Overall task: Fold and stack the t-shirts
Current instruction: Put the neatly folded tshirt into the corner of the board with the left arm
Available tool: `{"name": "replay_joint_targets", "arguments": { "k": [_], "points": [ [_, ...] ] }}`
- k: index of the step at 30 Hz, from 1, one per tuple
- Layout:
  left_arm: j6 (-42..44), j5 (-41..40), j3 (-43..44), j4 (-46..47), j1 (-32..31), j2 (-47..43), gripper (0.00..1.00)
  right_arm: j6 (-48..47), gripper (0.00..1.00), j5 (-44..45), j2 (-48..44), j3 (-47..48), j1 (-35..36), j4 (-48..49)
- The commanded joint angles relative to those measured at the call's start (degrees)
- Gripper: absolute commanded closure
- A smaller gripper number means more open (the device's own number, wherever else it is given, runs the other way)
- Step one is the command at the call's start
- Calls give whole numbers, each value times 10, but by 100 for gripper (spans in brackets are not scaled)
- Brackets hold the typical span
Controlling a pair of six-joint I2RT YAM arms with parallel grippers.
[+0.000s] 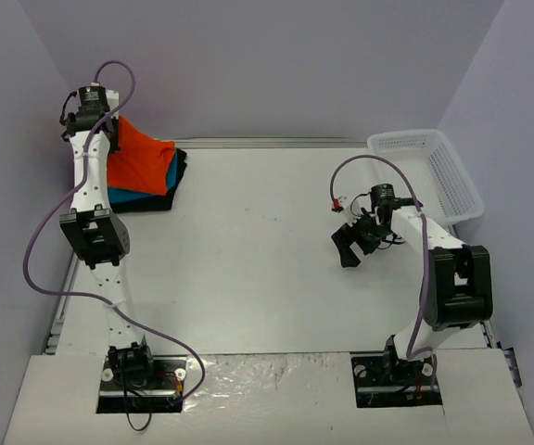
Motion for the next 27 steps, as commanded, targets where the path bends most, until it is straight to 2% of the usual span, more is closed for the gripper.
{"name": "replay_joint_targets", "arguments": {
  "k": [1, 8, 9, 11, 13, 18, 27],
  "points": [
    [3, 0, 12, 35, 6, -3, 98, 3, 0, 9, 7, -4, 4, -13],
    [15, 12, -15, 50, 14, 20, 95, 6, 0, 11, 18, -3, 5, -13],
    [16, 5, -24, 62, 14, 20, 89, 7, 0, 14, 19, -4, 5, -13],
    [19, -10, -40, 76, 15, 21, 72, 6, 0, 17, 19, -3, 4, -13],
    [24, -44, -65, 108, 16, 16, 72, 6, 0, 20, 21, -3, 5, -13],
    [38, -124, -156, 205, 22, -39, 53, 6, 0, 20, 23, -4, 5, -14],
    [55, -169, -219, 205, 36, -154, 51, 12, 0, 2, -9, 6, 5, -16]
  ]
}}
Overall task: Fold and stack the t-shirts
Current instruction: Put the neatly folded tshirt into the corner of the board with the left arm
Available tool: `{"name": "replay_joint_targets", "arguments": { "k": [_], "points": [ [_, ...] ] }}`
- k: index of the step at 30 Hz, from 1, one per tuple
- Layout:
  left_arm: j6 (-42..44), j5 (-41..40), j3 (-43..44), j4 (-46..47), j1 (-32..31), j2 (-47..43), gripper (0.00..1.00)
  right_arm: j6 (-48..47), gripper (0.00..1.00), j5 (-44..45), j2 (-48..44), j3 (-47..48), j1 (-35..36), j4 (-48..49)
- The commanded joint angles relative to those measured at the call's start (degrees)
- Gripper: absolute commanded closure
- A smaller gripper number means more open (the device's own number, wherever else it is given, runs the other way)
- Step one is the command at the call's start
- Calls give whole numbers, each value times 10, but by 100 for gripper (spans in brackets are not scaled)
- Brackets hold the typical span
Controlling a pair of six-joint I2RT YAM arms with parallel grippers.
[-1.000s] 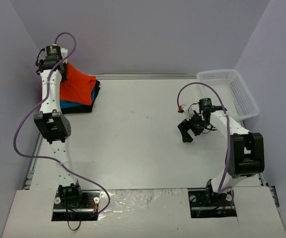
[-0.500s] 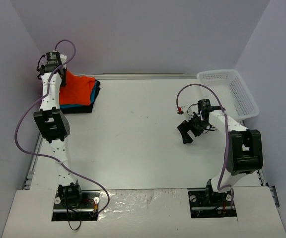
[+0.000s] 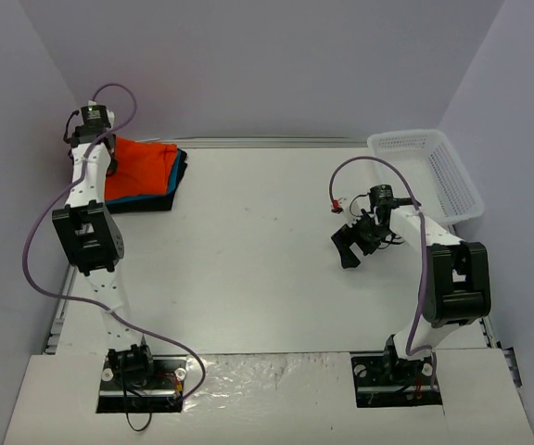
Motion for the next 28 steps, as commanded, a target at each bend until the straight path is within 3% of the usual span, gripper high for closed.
{"name": "replay_joint_targets", "arguments": {
  "k": [1, 5, 7, 10, 11, 14, 15, 20, 28],
  "points": [
    [8, -38, 3, 28, 15, -123, 51, 9, 0, -13, -30, 8, 4, -18],
    [-12, 5, -67, 19, 28, -238, 50, 17, 0, 0, -49, 26, 7, -18],
    [-47, 80, -108, -4, 31, -321, 51, 22, 0, -7, -71, 43, 9, -16],
    [-84, 233, -257, 10, 26, -453, 50, 42, 0, -20, -96, 76, 13, -18],
    [-99, 283, -346, 43, 24, -485, 49, 50, 0, -11, -108, 84, 15, -19],
    [-95, 378, -465, 88, 19, -600, 43, 96, 0, 56, -140, 112, 26, -20],
    [-81, 390, -522, 88, 16, -620, 42, 109, 0, 78, -152, 118, 30, -19],
    [-63, 394, -646, 82, -8, -697, 41, 183, 0, 128, -251, 121, 34, 0],
    [-50, 430, -688, 91, -1, -775, 36, 236, 0, 208, -370, 56, 19, 38]
  ]
}}
